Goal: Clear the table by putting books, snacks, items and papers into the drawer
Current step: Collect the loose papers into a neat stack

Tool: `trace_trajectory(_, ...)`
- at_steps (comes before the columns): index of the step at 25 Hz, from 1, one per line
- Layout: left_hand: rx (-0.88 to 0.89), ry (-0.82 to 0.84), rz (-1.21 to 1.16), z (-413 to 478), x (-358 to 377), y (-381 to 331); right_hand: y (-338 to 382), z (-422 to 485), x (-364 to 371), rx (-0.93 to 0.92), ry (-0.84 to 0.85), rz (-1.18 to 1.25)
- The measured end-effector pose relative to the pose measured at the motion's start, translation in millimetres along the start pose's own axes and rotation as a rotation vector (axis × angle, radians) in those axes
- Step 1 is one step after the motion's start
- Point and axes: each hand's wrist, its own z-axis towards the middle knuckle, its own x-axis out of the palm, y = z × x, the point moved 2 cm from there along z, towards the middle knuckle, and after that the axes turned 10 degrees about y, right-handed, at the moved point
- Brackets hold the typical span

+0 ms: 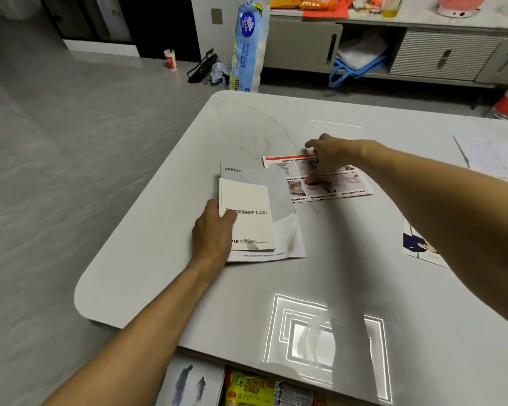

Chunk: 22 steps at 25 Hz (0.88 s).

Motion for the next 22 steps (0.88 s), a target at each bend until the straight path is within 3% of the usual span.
trace_trajectory(4,0.007,0.006,-0.046,-2.5,2.1,-2.9,-15.1,-12.4,11.6,0.068,0.022,0.135)
trace_trajectory(8,0.005,0.071,-0.073,-4.7,-0.6,-5.1,-39.3,-48.9,14.5,0.161,-0.097,0.36)
trace_trajectory(11,-0.04,0.156,-0.081,-7.6,-2.4,-12.7,-55.8,-96.0,5.5,0.157,-0.328,0.773)
trace_trajectory(14,-0.101,0.204,-0.134,-8.6,-1.4,-13.1,-26.3,-133.4,19.1,0.043,-0.352,1.334)
trace_trajectory(18,-0.139,0.261,-0.289,-3.2,-3.7,-9.4,45.2,-120.8,86.4,0.038,-0.276,1.257)
trace_trajectory(22,-0.059,0.302,-0.075,4.2,1.1,-6.7,78.2,-111.8,110.9,0.102,-0.258,1.14)
